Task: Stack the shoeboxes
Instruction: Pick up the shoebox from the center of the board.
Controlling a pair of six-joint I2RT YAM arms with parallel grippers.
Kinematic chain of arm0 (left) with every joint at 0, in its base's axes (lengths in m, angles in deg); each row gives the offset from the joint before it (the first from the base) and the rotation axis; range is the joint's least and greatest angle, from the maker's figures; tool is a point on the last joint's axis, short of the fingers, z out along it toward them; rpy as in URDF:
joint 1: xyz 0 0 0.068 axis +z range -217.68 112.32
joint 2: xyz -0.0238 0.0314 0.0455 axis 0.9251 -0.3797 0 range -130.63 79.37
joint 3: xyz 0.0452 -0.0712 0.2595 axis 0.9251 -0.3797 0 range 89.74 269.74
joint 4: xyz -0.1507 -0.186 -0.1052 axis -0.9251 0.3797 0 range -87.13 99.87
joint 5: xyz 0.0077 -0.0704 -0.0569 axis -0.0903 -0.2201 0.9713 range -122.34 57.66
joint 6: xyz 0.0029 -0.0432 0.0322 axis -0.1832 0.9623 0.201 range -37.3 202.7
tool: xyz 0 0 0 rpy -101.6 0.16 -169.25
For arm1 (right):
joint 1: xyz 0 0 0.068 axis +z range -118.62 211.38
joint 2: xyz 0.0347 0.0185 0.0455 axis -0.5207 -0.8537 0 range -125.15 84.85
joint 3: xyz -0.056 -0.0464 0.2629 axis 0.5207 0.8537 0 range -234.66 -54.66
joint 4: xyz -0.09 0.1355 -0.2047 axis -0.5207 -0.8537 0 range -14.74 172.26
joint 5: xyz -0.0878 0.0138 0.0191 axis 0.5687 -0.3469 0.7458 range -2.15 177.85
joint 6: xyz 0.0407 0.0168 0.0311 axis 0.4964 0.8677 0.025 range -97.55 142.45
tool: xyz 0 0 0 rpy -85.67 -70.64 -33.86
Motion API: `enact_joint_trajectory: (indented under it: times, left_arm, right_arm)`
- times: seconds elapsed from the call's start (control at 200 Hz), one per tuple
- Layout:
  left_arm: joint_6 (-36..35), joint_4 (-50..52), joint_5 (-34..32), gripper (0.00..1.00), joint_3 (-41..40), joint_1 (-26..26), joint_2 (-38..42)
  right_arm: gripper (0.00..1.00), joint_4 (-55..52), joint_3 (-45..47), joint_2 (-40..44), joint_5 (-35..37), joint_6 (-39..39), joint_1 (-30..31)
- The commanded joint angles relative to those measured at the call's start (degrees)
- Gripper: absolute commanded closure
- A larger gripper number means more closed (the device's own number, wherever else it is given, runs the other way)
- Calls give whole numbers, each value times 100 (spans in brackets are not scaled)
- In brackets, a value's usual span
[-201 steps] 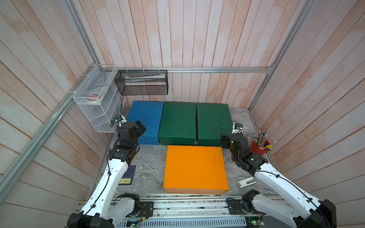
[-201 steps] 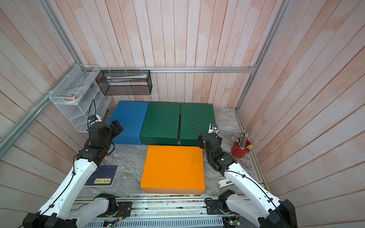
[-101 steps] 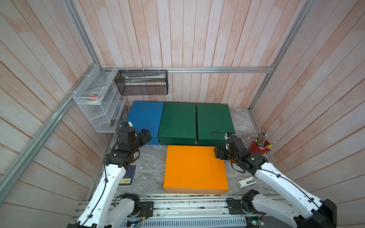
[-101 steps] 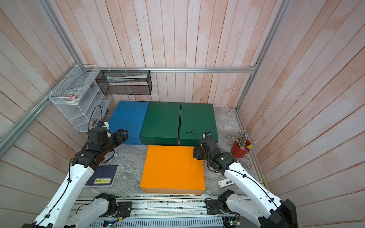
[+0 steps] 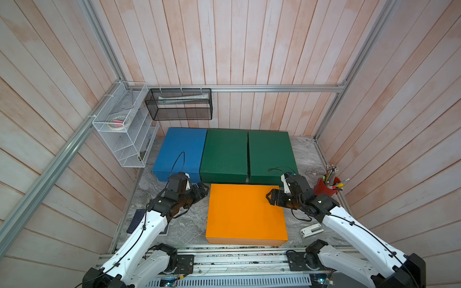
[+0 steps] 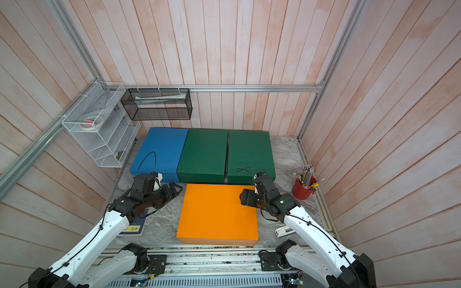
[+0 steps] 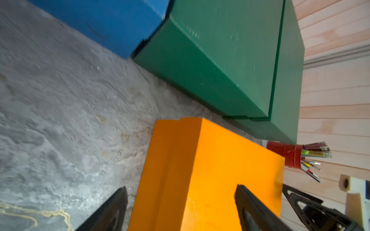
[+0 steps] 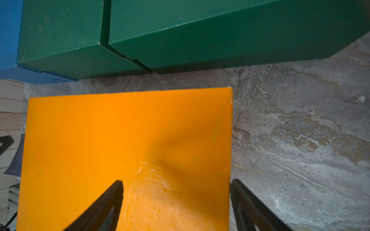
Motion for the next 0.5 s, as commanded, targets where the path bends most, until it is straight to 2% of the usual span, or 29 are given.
enact_joint_trajectory:
  times: [0.0,0.25,0.495]
  left_arm:
    - [451,-214,189,10,-188,-295,-63]
    - [1022,-700,197,11,-611,-873,-63]
    - [1317,-1125,205,10,-715,-1223,-376]
  right_arm:
    - [14,-231,250,159,-623,272,-135]
    - [12,-298,588,420,-998,422,-388]
    - [10,257,1080,509,-1495,771,-433]
